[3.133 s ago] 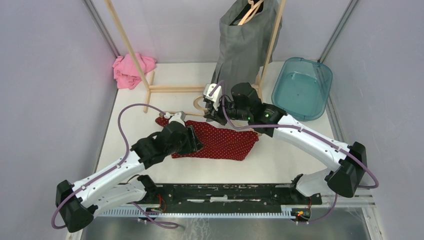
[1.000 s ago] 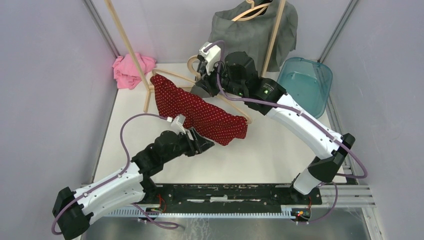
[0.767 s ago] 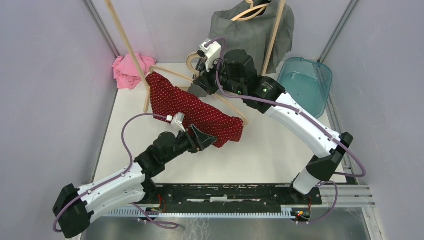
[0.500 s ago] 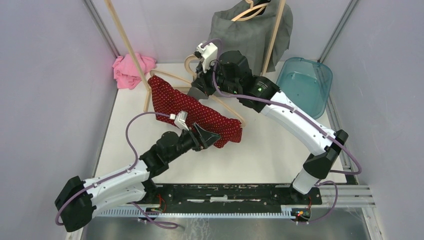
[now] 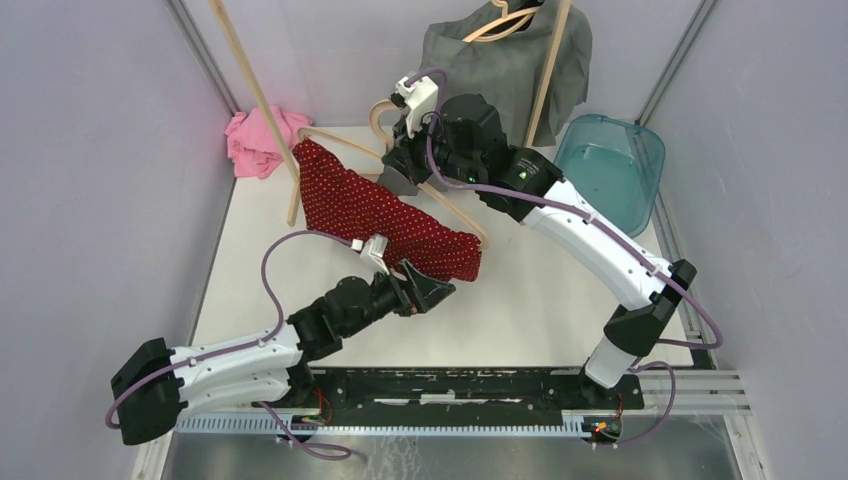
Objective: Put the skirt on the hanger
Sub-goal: Hang the skirt on the hanger.
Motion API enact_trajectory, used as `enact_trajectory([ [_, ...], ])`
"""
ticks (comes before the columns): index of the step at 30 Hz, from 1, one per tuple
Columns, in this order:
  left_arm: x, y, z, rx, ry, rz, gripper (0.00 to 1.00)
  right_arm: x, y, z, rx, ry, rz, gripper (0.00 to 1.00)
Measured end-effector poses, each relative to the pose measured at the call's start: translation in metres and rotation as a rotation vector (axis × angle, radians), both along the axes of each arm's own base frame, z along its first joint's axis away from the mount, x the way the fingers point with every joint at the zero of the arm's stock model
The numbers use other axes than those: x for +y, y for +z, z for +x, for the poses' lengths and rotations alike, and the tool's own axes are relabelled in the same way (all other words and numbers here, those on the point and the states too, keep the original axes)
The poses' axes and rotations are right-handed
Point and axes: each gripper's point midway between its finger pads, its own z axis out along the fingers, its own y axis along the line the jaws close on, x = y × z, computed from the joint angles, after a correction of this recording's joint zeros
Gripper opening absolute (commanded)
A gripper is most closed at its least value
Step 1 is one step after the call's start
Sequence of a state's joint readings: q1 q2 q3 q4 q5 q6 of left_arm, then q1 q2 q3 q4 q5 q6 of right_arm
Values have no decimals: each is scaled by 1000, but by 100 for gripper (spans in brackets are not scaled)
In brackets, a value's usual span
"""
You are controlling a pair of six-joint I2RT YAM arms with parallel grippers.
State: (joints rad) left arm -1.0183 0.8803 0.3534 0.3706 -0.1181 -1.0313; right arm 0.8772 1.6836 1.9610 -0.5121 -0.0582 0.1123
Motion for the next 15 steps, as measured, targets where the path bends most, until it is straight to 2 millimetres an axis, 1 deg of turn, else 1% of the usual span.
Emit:
enact_trajectory([
  [6,-2,-25,-5,35,43,123,99,-2,2,1,-2,-10,-3,1],
  [12,-5,-27,-8,-4,107,197,99,-3,4,1,-4,-11,0,1],
  [15,-5,-30,-5,-38,147,224,99,-3,3,0,-2,-11,-2,1],
])
